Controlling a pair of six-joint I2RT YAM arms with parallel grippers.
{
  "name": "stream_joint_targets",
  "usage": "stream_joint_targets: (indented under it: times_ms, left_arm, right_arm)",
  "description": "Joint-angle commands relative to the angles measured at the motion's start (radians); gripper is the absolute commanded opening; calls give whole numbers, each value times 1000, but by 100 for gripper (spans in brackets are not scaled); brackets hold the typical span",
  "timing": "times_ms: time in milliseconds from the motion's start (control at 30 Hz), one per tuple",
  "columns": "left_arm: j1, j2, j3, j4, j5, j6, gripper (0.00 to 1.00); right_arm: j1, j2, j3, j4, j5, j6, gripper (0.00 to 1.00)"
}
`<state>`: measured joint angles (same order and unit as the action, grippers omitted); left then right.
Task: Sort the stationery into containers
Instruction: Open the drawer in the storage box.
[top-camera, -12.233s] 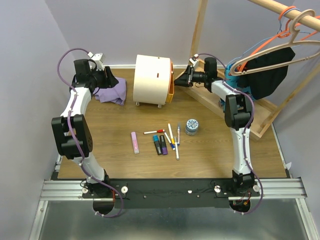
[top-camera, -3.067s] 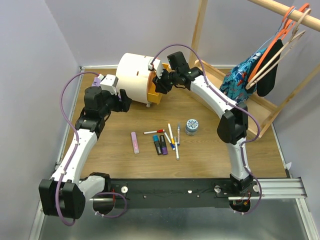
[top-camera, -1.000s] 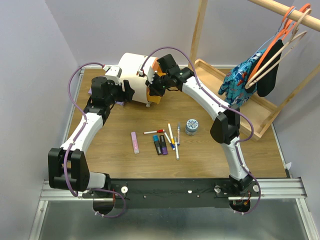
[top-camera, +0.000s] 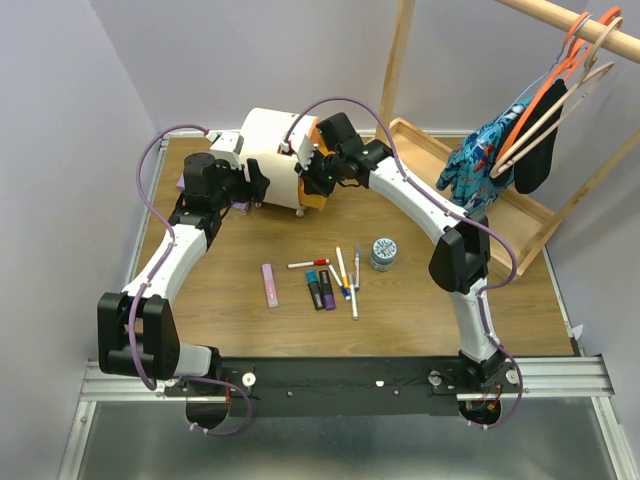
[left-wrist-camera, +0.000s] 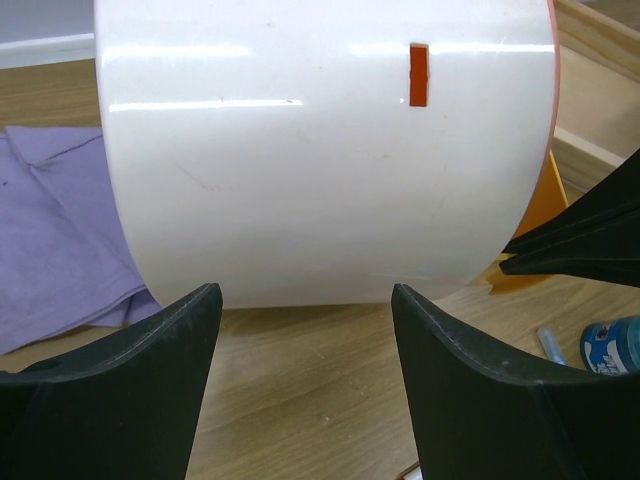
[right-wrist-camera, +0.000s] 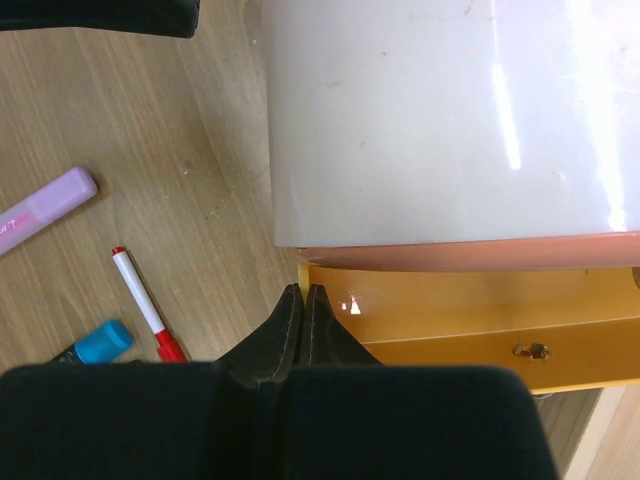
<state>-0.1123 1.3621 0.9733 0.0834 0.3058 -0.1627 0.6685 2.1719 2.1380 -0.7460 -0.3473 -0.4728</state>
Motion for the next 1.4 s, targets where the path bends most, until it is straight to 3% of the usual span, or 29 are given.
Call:
stream_joint_targets:
  times_ms: [0, 1200, 1267, 1300, 1367]
  left_arm:
    - [5, 17, -12, 39, -16, -1, 78]
    - [11, 121, 44, 30, -122, 26, 75]
    - [11, 121, 45, 30, -120, 26, 75]
    - [11, 121, 47, 30, -119, 25, 76]
    - [11, 121, 48, 29, -116, 22, 76]
  right_arm:
    - [5, -3, -9, -99, 50, -10, 0]
    - [6, -67, -46, -145, 105, -84, 1]
    - [5, -69, -52, -121, 114, -66, 8]
    - [5, -67, -47, -113, 120, -56, 25]
    - [5, -54, -29, -107, 131, -50, 37]
